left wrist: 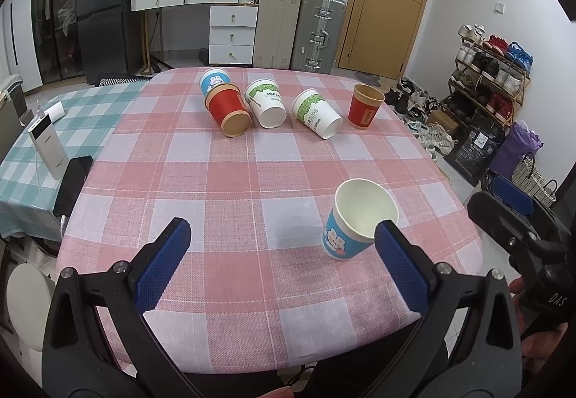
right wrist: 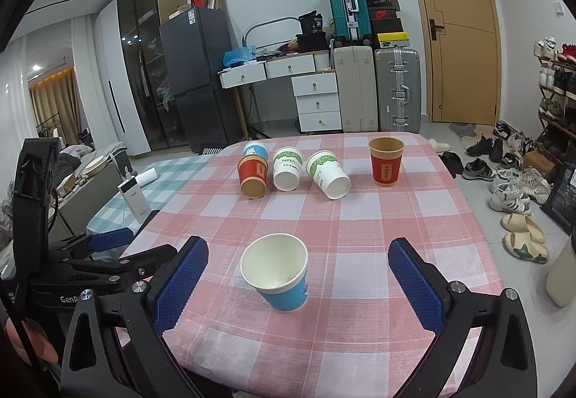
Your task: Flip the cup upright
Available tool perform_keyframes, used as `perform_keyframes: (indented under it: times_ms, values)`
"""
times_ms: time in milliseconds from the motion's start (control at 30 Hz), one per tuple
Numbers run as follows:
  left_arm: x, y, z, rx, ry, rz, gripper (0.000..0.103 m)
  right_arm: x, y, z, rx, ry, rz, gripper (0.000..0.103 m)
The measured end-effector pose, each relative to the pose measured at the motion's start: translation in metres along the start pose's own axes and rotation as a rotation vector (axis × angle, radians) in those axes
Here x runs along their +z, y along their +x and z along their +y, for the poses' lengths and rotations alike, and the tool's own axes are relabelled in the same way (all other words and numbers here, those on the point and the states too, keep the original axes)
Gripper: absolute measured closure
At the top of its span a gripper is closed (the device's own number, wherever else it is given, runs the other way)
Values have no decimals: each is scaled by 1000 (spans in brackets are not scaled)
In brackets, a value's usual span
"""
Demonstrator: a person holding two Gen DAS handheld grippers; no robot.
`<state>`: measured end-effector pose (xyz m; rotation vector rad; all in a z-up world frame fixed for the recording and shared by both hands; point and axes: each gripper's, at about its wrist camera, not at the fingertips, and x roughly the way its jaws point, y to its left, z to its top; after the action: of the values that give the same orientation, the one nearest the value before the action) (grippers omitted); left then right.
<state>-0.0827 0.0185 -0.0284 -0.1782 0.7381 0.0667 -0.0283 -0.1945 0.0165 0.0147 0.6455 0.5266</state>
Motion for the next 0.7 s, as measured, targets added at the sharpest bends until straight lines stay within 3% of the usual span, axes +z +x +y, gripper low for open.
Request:
perform_keyframes:
  times_ms: [700]
  values:
    - [-2, 2, 2, 5, -9, 0, 1, 2, -3, -3, -7, -1, -12, 1]
